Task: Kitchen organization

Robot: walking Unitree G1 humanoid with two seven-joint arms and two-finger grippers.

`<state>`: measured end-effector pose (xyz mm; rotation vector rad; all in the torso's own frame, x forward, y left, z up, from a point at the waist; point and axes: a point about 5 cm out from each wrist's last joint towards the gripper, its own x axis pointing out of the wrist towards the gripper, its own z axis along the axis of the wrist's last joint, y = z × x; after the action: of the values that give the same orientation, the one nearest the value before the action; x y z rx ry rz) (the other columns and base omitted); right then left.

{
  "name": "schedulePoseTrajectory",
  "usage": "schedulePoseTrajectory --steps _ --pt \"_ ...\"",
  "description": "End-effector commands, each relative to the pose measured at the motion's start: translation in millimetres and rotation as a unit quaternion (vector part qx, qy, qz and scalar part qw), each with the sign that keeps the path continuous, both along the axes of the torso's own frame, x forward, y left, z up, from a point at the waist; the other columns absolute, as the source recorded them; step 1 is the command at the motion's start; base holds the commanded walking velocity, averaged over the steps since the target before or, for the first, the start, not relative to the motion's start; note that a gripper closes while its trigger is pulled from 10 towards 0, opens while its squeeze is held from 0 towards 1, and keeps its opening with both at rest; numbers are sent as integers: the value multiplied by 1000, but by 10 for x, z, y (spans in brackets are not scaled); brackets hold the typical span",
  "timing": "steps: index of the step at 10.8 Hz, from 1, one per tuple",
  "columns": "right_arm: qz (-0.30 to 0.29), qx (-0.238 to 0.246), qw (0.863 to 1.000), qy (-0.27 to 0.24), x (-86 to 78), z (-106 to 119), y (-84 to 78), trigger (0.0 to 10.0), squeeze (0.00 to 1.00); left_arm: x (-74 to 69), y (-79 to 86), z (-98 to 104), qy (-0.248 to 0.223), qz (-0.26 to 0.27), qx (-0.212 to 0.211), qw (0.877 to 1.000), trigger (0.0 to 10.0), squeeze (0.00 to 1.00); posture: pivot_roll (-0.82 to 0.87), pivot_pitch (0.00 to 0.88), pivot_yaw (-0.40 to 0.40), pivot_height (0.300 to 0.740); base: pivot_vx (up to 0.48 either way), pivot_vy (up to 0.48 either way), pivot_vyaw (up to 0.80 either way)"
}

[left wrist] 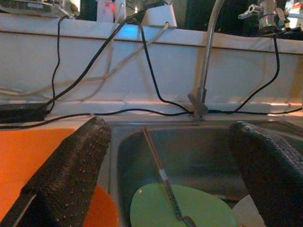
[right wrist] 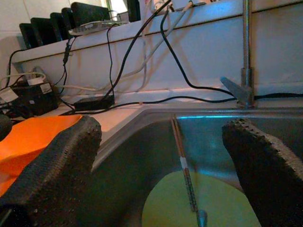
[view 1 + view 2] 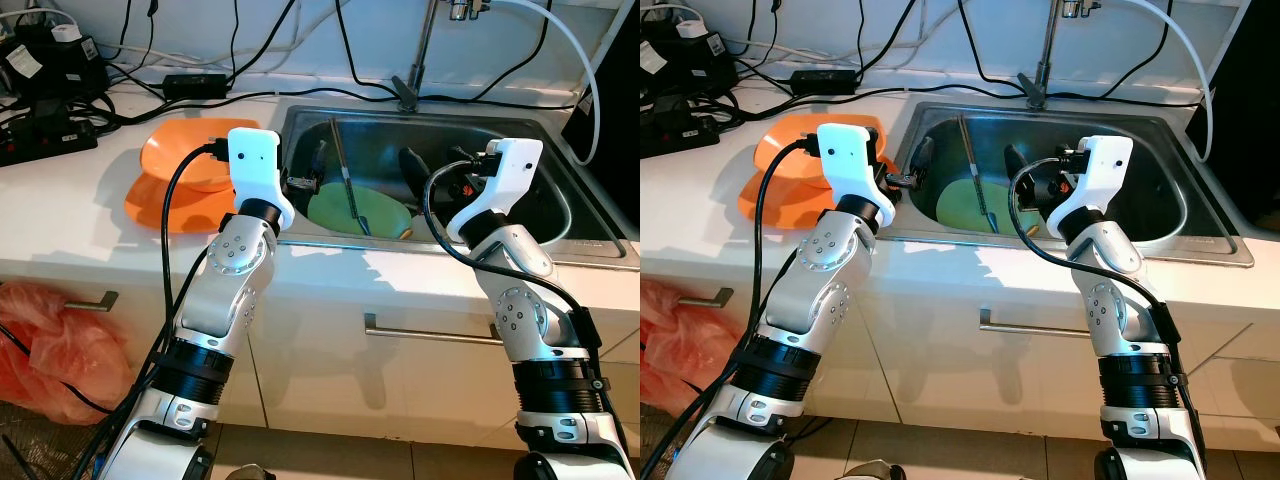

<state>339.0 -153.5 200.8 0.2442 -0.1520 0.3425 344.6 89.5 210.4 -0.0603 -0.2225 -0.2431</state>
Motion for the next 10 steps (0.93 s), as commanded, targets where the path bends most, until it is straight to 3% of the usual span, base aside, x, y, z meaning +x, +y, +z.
schedulePoseTrajectory --steps 1,6,7,8,10 --pt "-2 0 1000 -3 8 28 -16 10000 1000 -6 -41 35 -3 -4 -8 1000 10000 0 -12 65 79 740 0 0 0" --pt "-2 0 1000 -3 8 28 -16 10000 1000 -6 -41 35 -3 -4 -8 1000 10000 0 -12 65 79 740 0 0 0" --pt "1 -7 1000 -5 -9 26 -5 10000 1000 -21 -21 36 -12 0 5 1000 10000 0 -10 0 0 740 0 0 0" --pt "-33 -39 997 -55 -253 55 39 10000 1000 -127 293 8 -91 77 60 991 10000 0 -34 0 0 740 0 0 0" --pt "-38 -40 997 -63 -275 76 41 10000 1000 -145 328 -1 -96 83 64 990 10000 0 -31 0 0 740 0 0 0"
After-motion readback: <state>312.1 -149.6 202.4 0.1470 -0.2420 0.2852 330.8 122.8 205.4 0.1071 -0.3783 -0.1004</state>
